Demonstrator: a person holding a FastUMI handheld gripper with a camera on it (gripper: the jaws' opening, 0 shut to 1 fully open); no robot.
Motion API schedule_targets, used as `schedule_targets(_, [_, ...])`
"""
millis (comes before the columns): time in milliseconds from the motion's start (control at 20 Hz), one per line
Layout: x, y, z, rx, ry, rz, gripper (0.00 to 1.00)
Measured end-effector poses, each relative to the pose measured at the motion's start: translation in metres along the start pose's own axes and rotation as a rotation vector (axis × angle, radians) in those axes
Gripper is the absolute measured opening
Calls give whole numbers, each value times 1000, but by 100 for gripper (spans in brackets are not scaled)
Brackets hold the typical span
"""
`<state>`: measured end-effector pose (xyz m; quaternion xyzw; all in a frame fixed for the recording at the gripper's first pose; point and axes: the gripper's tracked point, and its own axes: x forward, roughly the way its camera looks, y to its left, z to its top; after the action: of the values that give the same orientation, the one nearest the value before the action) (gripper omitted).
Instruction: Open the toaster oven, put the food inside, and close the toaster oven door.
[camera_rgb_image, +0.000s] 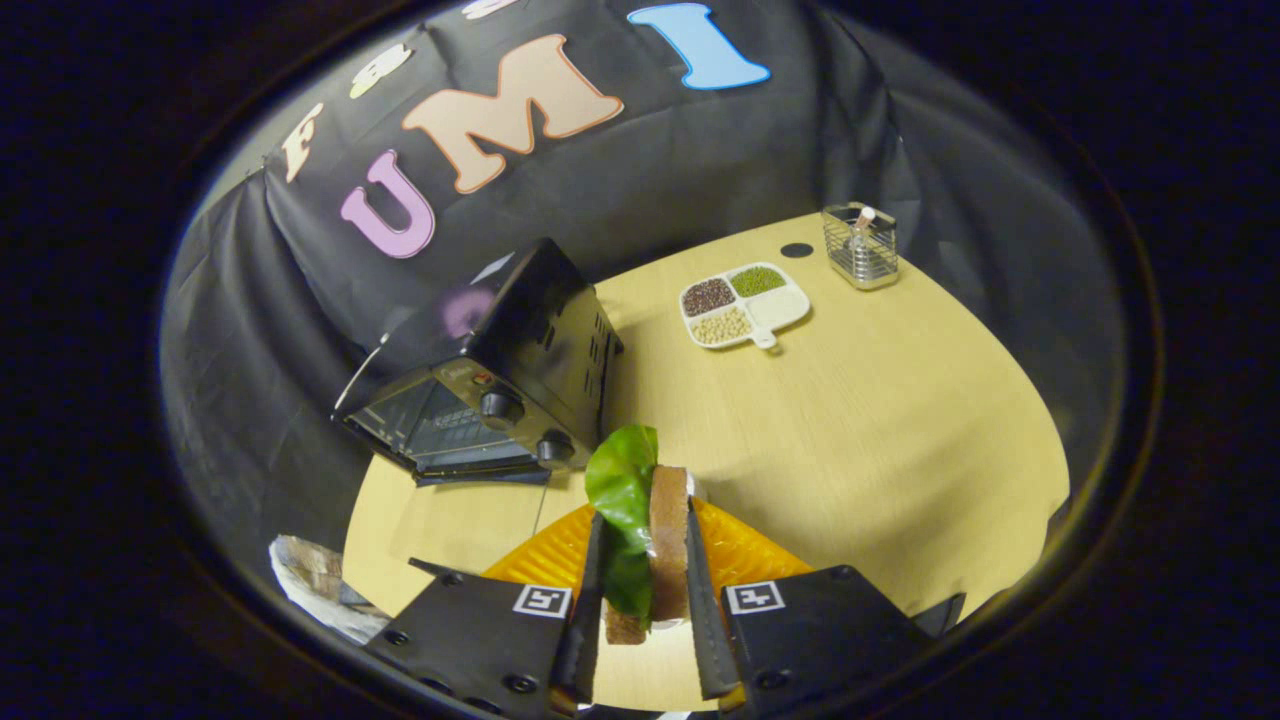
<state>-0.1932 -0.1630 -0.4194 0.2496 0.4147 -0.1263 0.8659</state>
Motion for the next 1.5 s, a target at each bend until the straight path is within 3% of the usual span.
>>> schedule_targets(250, [-8,31,10,108,-20,27,42])
schedule_targets(650, [-3,113,5,298,17,151,42])
schedule_targets(1100, [47,189,-17,521,71,244,41])
schedule_targets(1500, [92,227,-12,772,11,332,41])
